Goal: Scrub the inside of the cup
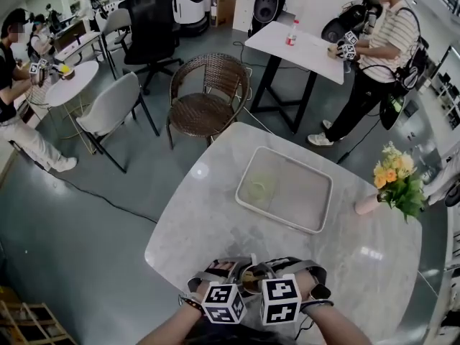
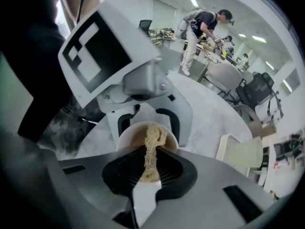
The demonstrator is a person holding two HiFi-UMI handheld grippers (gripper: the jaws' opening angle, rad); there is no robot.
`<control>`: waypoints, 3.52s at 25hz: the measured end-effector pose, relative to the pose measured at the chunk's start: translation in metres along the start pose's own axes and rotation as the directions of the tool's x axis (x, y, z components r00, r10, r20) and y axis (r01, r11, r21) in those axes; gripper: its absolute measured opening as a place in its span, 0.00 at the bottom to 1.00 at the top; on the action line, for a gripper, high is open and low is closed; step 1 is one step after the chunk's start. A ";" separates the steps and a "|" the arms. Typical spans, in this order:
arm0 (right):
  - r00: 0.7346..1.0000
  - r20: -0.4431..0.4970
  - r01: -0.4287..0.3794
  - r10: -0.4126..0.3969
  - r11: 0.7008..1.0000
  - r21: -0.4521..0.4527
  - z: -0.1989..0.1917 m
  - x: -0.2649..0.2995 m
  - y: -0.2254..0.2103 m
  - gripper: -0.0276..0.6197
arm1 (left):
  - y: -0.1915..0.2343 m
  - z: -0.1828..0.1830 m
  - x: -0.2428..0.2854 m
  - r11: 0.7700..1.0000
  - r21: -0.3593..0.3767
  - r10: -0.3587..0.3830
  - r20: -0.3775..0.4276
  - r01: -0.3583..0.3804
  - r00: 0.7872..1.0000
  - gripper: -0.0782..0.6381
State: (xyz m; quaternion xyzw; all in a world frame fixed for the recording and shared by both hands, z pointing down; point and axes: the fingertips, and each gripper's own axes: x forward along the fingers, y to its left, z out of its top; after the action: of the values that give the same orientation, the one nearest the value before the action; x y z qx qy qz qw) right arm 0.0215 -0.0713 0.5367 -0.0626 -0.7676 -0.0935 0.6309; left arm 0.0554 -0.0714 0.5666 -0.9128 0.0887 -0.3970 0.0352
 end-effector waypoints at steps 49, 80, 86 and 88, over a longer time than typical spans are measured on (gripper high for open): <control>0.951 0.303 -0.050 -0.062 0.935 0.350 -0.004 -0.067 0.001 0.14 | 0.003 -0.013 0.000 0.978 0.090 -0.178 -0.107 0.187 0.978 0.73; 0.672 0.325 0.131 -0.665 0.539 0.832 0.039 -0.115 0.093 0.14 | -0.058 0.010 -0.132 0.942 -0.312 0.183 0.168 -0.124 0.969 0.13; 0.685 0.289 0.128 -0.669 0.502 0.856 0.057 -0.112 0.136 0.14 | -0.085 0.002 -0.155 0.927 -0.360 0.193 0.217 -0.106 0.957 0.13; 0.685 0.277 0.135 -0.674 0.491 0.860 0.065 -0.112 0.146 0.14 | -0.093 0.000 -0.160 0.922 -0.372 0.202 0.225 -0.108 0.953 0.13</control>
State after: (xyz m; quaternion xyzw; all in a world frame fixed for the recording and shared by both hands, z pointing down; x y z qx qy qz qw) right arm 0.0129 0.0881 0.4245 0.3893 -0.8701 0.1215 0.2768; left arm -0.0393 0.0505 0.4645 -0.9380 0.2262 -0.2477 -0.0872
